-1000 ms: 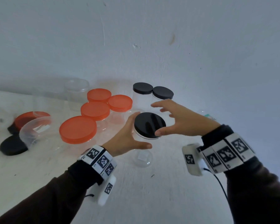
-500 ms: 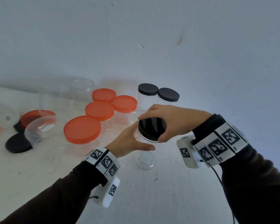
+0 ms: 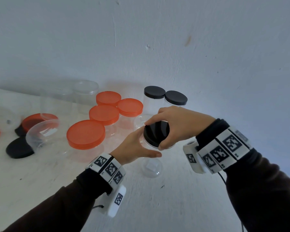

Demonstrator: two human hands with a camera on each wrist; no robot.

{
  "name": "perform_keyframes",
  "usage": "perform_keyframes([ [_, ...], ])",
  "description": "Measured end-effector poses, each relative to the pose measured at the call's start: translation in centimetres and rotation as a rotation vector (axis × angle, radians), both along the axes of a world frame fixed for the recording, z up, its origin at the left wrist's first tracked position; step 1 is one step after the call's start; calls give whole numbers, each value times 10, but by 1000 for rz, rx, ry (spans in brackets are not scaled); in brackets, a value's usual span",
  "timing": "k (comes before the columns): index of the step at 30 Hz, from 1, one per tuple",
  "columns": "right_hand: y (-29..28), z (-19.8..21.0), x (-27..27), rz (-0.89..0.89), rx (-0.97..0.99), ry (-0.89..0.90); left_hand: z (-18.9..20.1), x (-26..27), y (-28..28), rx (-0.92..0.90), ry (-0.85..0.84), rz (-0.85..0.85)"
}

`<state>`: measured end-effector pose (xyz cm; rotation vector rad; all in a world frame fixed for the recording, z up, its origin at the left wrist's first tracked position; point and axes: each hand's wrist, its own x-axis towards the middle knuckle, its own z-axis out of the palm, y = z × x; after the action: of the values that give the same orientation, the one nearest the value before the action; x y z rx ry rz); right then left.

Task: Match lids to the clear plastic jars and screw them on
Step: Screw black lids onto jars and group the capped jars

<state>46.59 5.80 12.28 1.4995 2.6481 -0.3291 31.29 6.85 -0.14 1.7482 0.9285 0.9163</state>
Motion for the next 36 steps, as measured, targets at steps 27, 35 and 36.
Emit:
perform_keyframes([
  [27, -1, 9, -5, 87, -121, -83, 6, -6, 5, -66, 4, -118],
  [35, -6, -4, -10, 14, 167, -58, 5, -4, -1, -77, -68, -99],
  [36, -8, -7, -13, -7, 207, -65, 4, -3, -2, -75, -73, -93],
])
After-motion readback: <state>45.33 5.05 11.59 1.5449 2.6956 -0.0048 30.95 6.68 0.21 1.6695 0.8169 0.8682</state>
